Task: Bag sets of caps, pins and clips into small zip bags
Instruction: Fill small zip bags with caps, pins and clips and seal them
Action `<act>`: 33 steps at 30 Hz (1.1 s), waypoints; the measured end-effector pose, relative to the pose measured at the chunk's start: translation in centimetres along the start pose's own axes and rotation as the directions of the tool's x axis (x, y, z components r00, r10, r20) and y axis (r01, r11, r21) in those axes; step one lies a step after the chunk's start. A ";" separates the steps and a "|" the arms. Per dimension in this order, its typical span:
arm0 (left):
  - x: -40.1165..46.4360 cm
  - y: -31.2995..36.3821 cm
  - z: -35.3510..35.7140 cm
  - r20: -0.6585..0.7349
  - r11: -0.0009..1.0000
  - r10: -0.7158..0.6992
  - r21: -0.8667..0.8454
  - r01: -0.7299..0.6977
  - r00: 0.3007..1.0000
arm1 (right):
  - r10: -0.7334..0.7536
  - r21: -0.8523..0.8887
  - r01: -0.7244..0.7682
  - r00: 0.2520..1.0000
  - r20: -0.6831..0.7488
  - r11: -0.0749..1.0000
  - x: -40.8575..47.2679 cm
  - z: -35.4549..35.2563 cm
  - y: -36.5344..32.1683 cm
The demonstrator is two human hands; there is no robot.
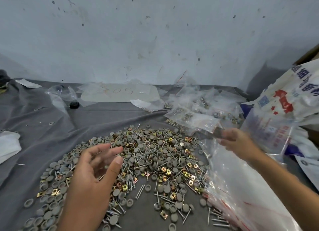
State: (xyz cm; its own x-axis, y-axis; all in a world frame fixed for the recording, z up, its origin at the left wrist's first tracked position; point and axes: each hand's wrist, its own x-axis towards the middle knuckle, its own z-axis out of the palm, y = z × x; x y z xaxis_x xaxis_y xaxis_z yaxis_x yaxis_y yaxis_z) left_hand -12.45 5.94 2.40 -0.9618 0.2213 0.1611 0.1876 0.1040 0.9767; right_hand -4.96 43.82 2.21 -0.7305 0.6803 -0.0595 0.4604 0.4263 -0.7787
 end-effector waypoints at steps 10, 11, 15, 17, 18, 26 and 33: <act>-0.4 -0.5 0.2 0.002 0.996 0.045 0.077 -0.045 0.999 | -0.167 -0.355 0.122 0.981 -0.100 0.927 -8.7 -1.0 5.8; -0.4 -0.6 0.2 0.004 0.995 0.046 0.085 -0.046 0.999 | -0.188 -0.356 0.138 0.976 -0.110 0.924 -8.8 -1.2 5.2; -0.2 -0.9 0.0 0.010 0.994 0.043 0.103 -0.044 0.999 | -0.029 -0.551 0.026 1.000 0.004 0.834 -10.1 -3.1 5.6; -0.2 -1.0 -0.1 0.015 0.990 0.056 0.129 -0.057 0.998 | 0.124 -0.723 -0.065 0.992 0.029 0.688 -11.3 -3.5 7.3; -0.2 -1.1 -0.1 0.026 0.986 0.063 0.150 -0.067 0.998 | 0.134 -0.726 -0.078 0.991 0.020 0.683 -11.8 -3.5 7.9; -1.0 -2.3 1.3 0.278 0.898 0.028 0.415 -0.147 0.960 | -0.125 -0.499 0.003 0.969 -0.213 0.867 -9.9 -5.5 10.0; -1.0 -2.5 2.1 0.346 0.920 0.013 0.364 -0.147 0.938 | -0.332 -0.024 0.333 0.925 -0.184 0.943 -10.4 -1.1 -1.9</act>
State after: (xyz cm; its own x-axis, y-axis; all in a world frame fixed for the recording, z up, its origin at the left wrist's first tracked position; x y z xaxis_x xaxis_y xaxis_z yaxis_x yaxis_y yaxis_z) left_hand -11.53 7.48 -0.46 -0.8312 0.5440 0.1150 0.3864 0.4164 0.8230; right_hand 2.35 36.61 5.01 -0.7357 0.5978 0.3185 0.2022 0.6426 -0.7390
